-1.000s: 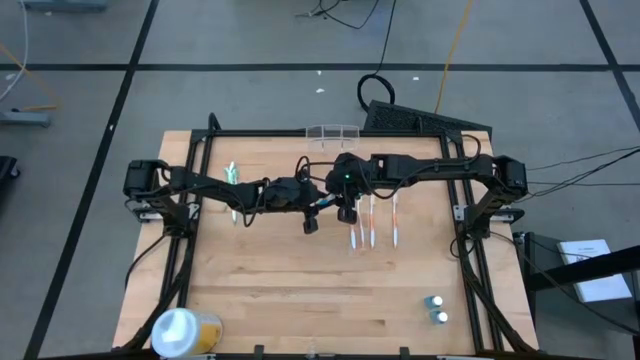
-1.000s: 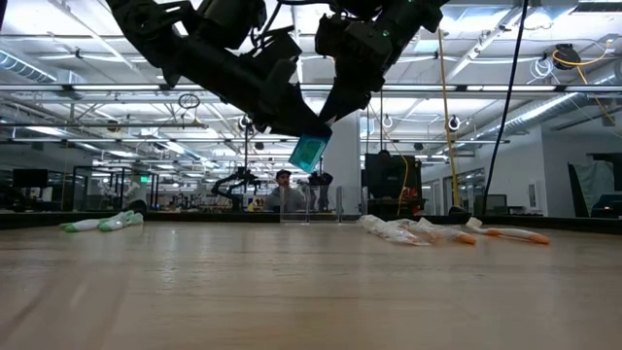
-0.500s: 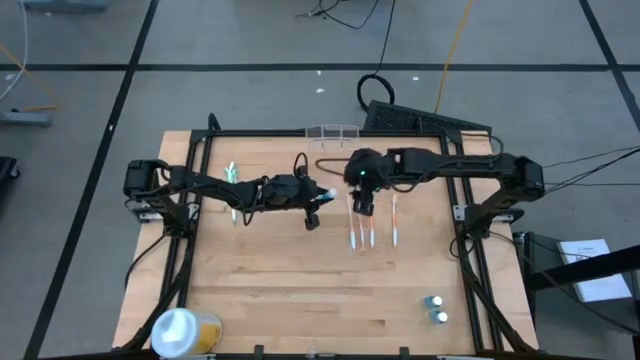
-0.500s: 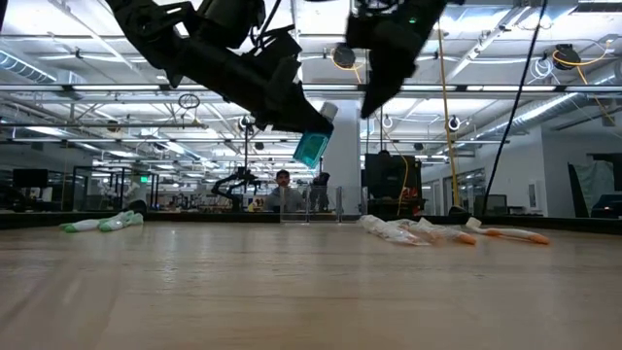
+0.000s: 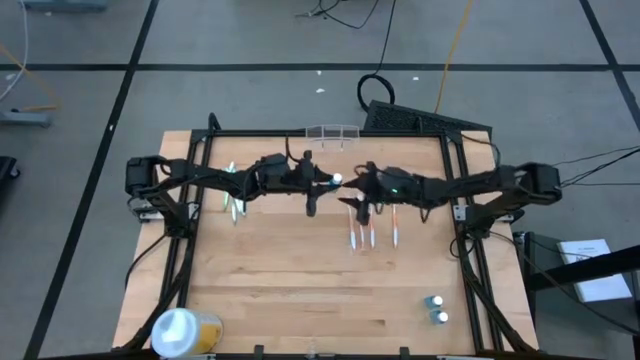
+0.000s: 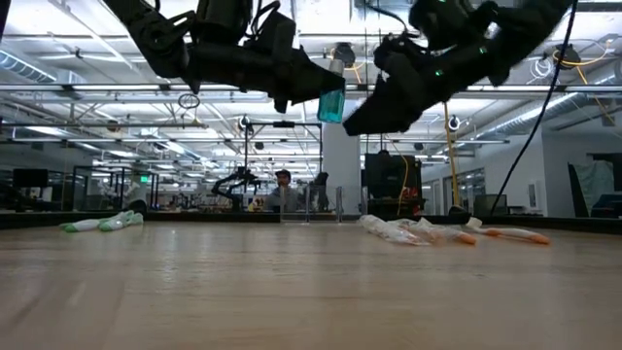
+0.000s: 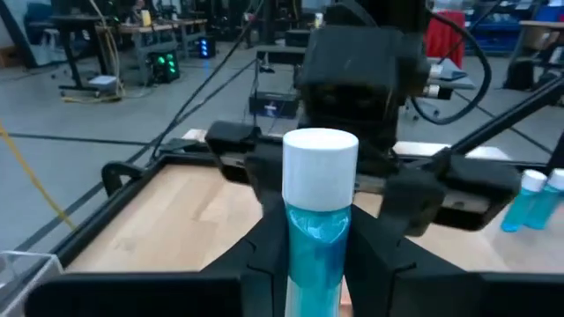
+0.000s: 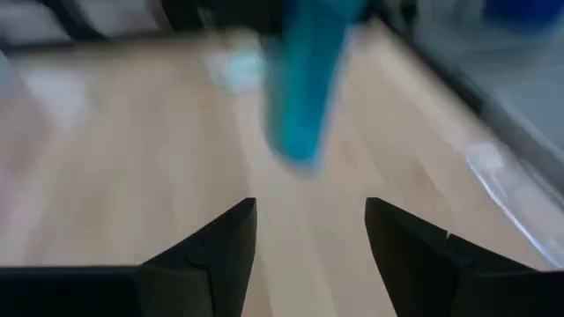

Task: Pick & Place toothbrushing station
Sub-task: Put the blue mouthwash into the transparent organizer

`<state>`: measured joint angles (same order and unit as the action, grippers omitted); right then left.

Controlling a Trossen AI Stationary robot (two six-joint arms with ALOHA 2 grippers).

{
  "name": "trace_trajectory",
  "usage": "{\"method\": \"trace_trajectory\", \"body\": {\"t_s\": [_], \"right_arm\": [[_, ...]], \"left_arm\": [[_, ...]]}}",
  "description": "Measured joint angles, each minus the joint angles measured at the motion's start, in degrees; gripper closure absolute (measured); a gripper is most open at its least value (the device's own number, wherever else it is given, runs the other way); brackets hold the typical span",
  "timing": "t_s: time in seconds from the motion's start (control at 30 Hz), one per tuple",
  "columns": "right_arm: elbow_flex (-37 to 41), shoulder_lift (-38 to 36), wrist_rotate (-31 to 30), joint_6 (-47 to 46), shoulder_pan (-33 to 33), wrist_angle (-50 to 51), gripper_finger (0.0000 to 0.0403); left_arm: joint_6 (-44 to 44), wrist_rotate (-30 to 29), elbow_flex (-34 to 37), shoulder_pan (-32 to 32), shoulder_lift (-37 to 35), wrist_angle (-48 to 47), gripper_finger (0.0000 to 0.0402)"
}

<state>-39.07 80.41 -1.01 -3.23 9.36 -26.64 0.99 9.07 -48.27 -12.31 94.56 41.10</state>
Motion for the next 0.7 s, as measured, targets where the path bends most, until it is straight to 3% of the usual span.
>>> {"method": "trace_trajectory", "body": {"t_s": [0.13, 0.23, 0.37, 0.7], "right_arm": [[7.76, 1.60, 1.24, -0.89, 0.05, -22.45, 0.0203], [9.61, 3.74, 1.30, -2.05, 0.05, -31.08, 0.0199], [8.69, 6.27, 1.52, -1.87, 0.05, -33.85, 0.0190], [5.75, 7.19, 8.90, -0.73, -0.06, -35.15, 0.0200]], "left_arm": [[0.02, 0.20, 0.02, -0.57, 0.02, 0.87, 0.0321], [0.00, 1.37, 0.02, -0.50, 0.02, 2.64, 0.0321], [-0.11, 3.22, 0.02, 0.22, 0.02, 4.74, 0.0321], [-1.72, 3.13, 0.02, 2.59, 0.02, 5.75, 0.0321]]}}
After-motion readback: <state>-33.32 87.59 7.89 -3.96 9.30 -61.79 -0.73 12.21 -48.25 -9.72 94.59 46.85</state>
